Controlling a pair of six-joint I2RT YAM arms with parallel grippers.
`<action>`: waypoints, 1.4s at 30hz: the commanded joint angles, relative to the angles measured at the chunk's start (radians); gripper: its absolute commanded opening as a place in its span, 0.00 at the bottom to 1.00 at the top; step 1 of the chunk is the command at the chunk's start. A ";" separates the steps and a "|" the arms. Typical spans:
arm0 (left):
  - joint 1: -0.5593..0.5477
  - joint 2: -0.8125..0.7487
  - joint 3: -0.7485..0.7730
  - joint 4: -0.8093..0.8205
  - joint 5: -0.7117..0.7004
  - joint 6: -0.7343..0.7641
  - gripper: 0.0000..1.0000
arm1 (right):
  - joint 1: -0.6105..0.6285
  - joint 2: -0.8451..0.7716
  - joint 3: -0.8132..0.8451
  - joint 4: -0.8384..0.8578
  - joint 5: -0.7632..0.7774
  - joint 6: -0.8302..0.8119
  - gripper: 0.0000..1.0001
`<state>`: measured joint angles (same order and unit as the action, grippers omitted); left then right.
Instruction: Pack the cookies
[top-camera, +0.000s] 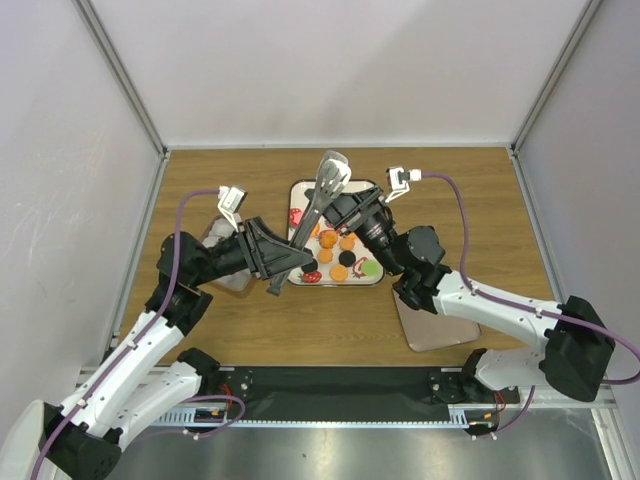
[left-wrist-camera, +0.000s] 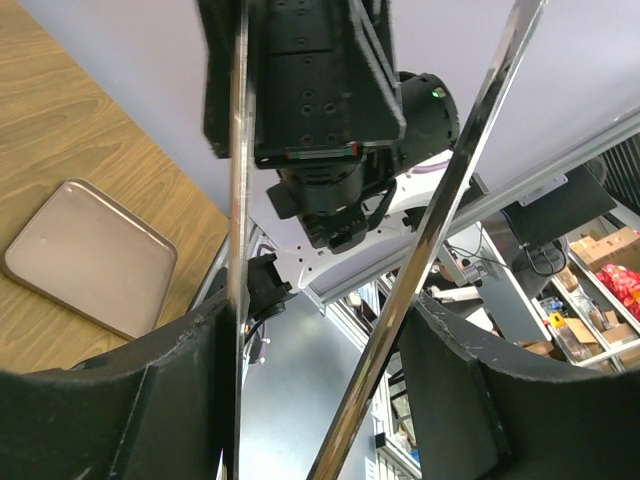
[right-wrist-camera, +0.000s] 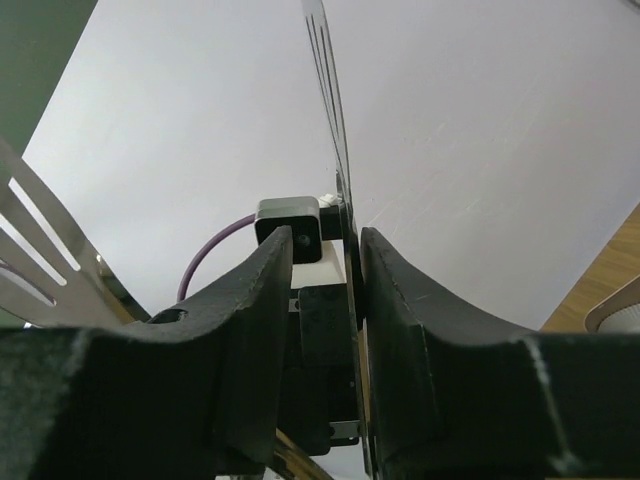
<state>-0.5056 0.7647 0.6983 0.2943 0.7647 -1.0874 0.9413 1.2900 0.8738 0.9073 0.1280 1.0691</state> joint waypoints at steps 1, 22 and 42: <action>-0.004 -0.015 0.050 -0.001 -0.011 0.040 0.65 | 0.005 -0.060 -0.002 0.019 0.057 -0.038 0.40; -0.004 -0.021 0.067 -0.099 -0.030 0.121 0.62 | -0.153 -0.383 -0.055 -0.520 0.274 -0.077 0.77; -0.031 0.191 0.228 -0.610 -0.583 0.492 0.54 | -0.285 -0.422 0.048 -1.395 0.176 -0.563 0.74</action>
<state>-0.5182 0.9340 0.8562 -0.2428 0.3237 -0.6868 0.6571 0.8543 0.9417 -0.4244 0.3462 0.6132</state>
